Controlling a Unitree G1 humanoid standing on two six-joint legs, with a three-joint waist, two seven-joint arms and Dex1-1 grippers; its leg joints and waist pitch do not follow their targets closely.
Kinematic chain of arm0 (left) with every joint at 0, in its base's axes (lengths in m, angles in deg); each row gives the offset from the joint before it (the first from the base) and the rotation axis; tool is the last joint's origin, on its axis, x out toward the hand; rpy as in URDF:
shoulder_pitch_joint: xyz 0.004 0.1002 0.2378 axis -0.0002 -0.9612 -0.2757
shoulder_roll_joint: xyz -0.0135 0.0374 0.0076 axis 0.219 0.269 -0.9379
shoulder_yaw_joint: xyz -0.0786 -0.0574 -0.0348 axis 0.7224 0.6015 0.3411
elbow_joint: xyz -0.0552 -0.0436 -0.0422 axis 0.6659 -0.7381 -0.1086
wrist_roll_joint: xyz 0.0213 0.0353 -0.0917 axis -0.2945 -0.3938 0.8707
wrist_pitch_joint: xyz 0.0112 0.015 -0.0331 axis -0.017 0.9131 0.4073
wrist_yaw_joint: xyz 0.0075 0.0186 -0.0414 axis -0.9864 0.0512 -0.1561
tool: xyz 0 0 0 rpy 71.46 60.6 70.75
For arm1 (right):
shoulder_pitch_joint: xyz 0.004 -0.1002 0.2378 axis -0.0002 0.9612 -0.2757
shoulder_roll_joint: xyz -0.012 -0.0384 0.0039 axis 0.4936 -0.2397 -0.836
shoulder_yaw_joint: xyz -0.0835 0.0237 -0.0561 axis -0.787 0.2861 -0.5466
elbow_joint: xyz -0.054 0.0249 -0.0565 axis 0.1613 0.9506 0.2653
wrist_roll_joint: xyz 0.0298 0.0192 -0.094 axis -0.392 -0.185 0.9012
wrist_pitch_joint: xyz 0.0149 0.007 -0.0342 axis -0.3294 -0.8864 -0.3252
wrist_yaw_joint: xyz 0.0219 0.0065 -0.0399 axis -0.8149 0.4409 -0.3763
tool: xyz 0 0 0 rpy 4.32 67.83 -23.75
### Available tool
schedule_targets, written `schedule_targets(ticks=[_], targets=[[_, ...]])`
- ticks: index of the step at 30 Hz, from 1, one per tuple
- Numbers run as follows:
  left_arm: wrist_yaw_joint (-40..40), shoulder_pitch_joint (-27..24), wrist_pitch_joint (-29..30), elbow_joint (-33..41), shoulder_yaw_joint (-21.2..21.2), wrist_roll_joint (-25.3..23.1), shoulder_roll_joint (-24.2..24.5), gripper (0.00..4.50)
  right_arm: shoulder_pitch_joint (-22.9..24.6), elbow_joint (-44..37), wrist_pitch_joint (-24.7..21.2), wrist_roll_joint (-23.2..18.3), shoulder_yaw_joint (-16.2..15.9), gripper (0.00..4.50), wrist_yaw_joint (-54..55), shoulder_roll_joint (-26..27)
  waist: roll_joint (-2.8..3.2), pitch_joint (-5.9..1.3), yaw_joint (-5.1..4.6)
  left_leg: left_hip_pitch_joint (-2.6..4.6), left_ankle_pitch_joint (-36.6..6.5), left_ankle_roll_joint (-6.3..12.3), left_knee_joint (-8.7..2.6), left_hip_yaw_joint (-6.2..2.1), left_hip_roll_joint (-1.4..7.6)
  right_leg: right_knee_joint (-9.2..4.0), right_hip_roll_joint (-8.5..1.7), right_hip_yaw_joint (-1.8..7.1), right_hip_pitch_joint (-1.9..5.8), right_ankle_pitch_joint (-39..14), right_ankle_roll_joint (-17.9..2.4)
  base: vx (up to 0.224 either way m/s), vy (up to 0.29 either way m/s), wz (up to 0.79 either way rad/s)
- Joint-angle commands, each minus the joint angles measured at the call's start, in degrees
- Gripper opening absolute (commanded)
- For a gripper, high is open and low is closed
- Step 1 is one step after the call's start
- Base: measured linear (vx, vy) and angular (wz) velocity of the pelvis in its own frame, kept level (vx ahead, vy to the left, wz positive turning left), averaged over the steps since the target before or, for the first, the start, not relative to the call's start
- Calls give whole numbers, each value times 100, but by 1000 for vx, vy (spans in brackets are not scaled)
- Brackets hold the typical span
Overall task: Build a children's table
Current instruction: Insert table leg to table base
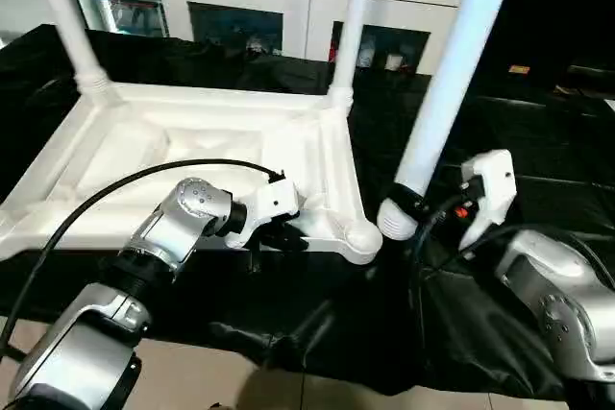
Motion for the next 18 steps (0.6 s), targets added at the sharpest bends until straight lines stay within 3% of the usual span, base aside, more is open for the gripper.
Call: schedule_targets(ticks=[1,3,5,8,10,11,14,15,18], targets=[[58,-158,64,-4,-167,-191,49,0,-126,99,-161,-49,-7,186,123,21,39,-337,36,62,-638,13,-481,20,154,-386,-321,118,250,253,-1460,0,0,0],[30,-197,16,52,-188,-244,68,0,-281,203,-371,-66,-9,186,242,70,62,-337,31,62,-607,10,-482,18,149,-379,-314,116,248,302,-1474,0,0,0],[-32,-248,-30,151,-184,-283,74,0,-460,330,-738,-115,2,186,387,110,42,-339,13,63,-600,-17,-483,24,145,-383,-306,114,253,308,-1487,0,0,0],[-46,-371,10,484,-169,-244,93,0,-664,513,-870,-103,-112,186,291,113,1,-345,5,60,-560,-11,-483,31,166,-371,-323,114,262,287,-1492,0,0,0],[-95,-472,176,773,-142,-210,98,0,-811,669,-1065,-156,-184,186,274,182,16,-353,9,62,-388,38,-474,39,161,-351,-318,116,262,485,-1500,0,0,0],[-95,-472,176,773,-142,-210,98,0,-811,669,-1065,-156,-184,186,274,182,-41,-356,9,65,-336,73,-470,54,163,-355,-313,112,258,543,-1506,0,0,0],[-94,-506,233,860,-133,-199,94,0,-878,771,-1085,-119,-301,186,230,214,-24,-373,39,71,-39,185,-456,65,156,-325,-312,110,270,883,-1512,0,0,0],[-132,-537,266,899,-123,-219,83,0,-950,847,-1174,-106,-431,186,178,258,-72,-377,36,67,3,216,-454,72,157,-322,-308,107,278,940,-1517,0,0,0],[-240,-587,408,990,-70,-251,57,0,-1039,852,-1411,-165,-504,186,131,294,-124,-355,49,81,-94,240,-474,86,169,-339,-321,107,258,704,-1508,0,0,0]])
